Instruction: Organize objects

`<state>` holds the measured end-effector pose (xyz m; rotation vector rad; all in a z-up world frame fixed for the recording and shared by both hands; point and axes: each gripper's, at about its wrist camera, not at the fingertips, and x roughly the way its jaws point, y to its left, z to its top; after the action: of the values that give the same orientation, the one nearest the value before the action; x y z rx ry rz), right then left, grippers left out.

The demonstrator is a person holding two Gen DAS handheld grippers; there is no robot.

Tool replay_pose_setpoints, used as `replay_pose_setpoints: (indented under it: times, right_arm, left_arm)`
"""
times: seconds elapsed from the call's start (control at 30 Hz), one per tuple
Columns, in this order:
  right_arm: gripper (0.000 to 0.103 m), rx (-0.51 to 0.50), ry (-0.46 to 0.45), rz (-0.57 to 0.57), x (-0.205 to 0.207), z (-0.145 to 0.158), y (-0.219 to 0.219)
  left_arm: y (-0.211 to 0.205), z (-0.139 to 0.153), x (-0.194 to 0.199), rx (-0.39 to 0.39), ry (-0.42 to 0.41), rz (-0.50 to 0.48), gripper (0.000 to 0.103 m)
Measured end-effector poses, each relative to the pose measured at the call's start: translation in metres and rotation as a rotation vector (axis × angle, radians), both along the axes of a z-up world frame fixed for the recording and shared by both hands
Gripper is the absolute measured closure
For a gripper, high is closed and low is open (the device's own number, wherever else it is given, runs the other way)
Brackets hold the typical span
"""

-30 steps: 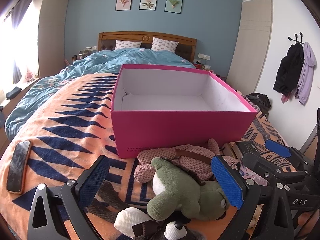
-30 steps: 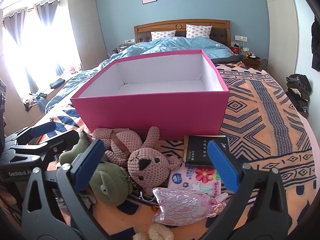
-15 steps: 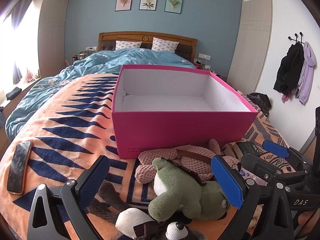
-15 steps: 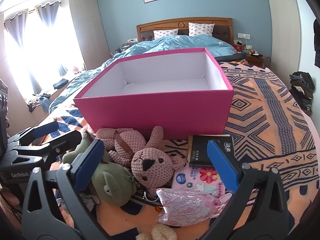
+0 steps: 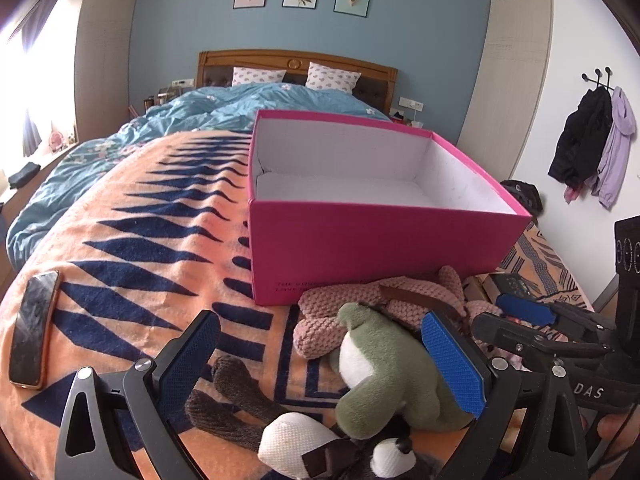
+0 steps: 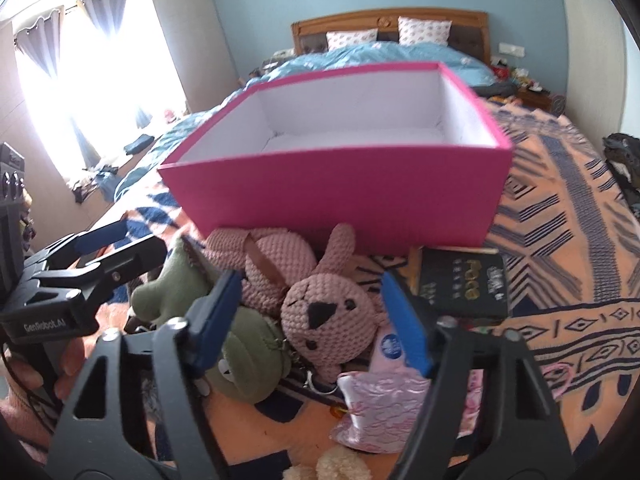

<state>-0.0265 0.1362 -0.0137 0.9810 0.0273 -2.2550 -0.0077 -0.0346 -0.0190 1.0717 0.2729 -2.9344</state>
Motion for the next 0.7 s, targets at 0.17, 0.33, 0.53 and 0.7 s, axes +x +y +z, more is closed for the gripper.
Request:
replay_pose_setpoints:
  times: [0.17, 0.33, 0.53, 0.7]
  right_arm:
    - [0.044, 0.018, -0.029, -0.012, -0.005, -0.008, -0.003]
    - [0.044, 0.043, -0.047, -0.024, -0.009, -0.015, -0.002]
    - [0.056, -0.01, -0.066, -0.006, -0.016, -0.013, 0.006]
    - [0.059, -0.064, -0.054, 0.005, -0.015, 0.006, 0.02]
  left_arm:
    - [-0.008, -0.007, -0.001, 0.01, -0.019, -0.009, 0.003]
    - [-0.008, -0.009, -0.003, 0.007, -0.021, -0.034, 0.003]
    - [-0.002, -0.006, -0.008, 0.012, -0.021, -0.097, 0.003]
    - [0.006, 0.004, -0.009, 0.029, 0.0, -0.201, 0.003]
